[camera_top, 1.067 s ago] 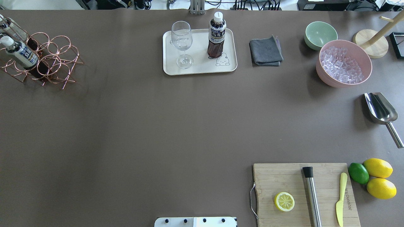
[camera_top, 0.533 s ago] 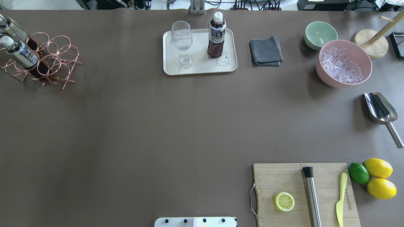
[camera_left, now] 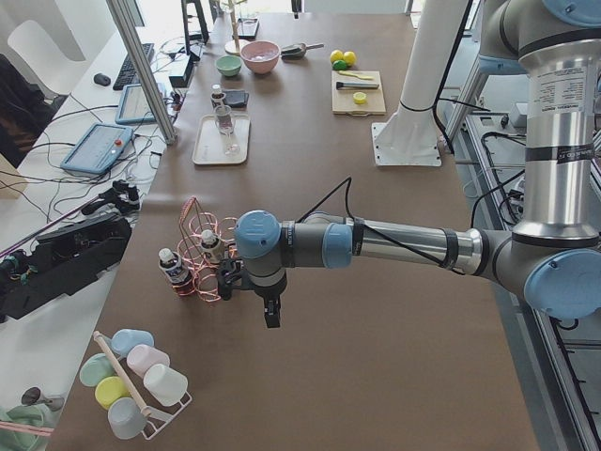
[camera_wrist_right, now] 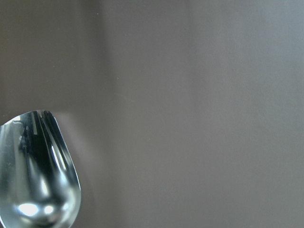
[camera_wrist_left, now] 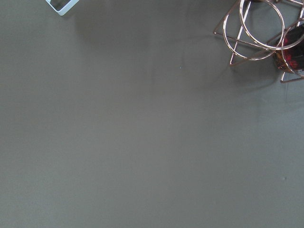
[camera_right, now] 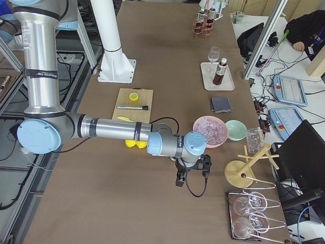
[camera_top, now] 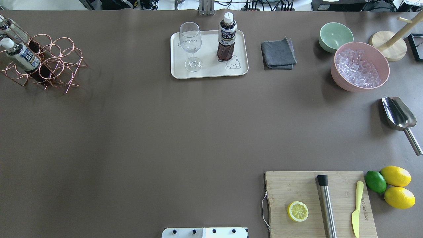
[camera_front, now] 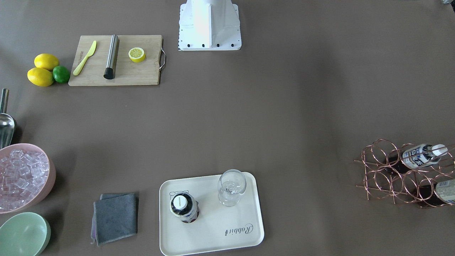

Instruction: Take tea from basket to plate

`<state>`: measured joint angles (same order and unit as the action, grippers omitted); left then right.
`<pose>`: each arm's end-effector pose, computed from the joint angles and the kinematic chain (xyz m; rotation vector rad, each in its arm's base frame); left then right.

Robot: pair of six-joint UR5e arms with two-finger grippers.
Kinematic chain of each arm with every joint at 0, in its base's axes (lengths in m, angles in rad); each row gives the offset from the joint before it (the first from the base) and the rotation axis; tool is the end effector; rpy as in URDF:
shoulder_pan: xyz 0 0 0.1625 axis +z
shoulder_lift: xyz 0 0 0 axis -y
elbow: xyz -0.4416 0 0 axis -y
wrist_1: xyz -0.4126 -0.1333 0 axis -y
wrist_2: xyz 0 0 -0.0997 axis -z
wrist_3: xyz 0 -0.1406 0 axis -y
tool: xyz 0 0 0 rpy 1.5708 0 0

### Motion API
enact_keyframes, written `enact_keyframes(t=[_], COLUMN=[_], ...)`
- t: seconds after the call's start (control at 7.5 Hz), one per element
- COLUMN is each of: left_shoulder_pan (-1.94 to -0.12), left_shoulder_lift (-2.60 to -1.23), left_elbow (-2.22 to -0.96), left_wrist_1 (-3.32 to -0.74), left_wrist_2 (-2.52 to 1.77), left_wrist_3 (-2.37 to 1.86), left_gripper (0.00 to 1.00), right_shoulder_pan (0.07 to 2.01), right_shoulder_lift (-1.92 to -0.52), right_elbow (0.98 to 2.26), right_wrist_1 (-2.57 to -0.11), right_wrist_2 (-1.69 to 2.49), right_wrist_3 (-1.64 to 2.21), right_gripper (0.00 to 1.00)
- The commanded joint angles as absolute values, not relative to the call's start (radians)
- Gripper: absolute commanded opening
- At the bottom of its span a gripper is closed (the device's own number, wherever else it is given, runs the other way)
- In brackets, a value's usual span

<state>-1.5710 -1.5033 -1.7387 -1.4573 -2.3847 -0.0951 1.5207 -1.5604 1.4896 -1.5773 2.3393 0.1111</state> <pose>-0.0312 -0.4792 0.6596 -0.0510 0.8127 -0.0953 0.0101 -0.5089 0.7417 -0.1351 -0.7599 0.0877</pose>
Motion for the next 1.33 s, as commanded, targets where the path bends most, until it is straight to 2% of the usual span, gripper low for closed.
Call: enact_keyframes(t=[0.0, 0.4, 0.67, 0.8, 1.2], left_shoulder_pan=[-1.571, -1.571, -1.571, -1.571, -1.572], left_shoulder_lift=[-1.503, -1.505, -1.503, -1.503, -1.503], left_elbow=[-1.736, -1.718, -1.712, -1.71, -1.709], left_wrist_1=[-1.457, -1.46, -1.459, -1.459, -1.459], left_wrist_2=[-2.384, -2.384, -2.384, -2.384, -2.382], left_wrist_3=[-0.095, -0.095, -0.095, -0.095, -0.095], left_gripper=[0.98, 0.98, 0.98, 0.98, 0.98], right_shoulder_pan=[1.5, 1.505, 1.511, 1.526, 1.529], right_shoulder_lift=[-1.568, -1.568, -1.568, -1.572, -1.569], right_elbow=[1.457, 1.486, 1.616, 1.637, 1.632], right_wrist_1=[-1.418, -1.43, -1.625, -1.644, -1.643], right_wrist_2=[2.298, 2.316, 2.319, 2.319, 2.318], right_wrist_3=[0.112, 0.115, 0.115, 0.11, 0.106], right_gripper=[1.0, 1.0, 1.0, 1.0, 1.0])
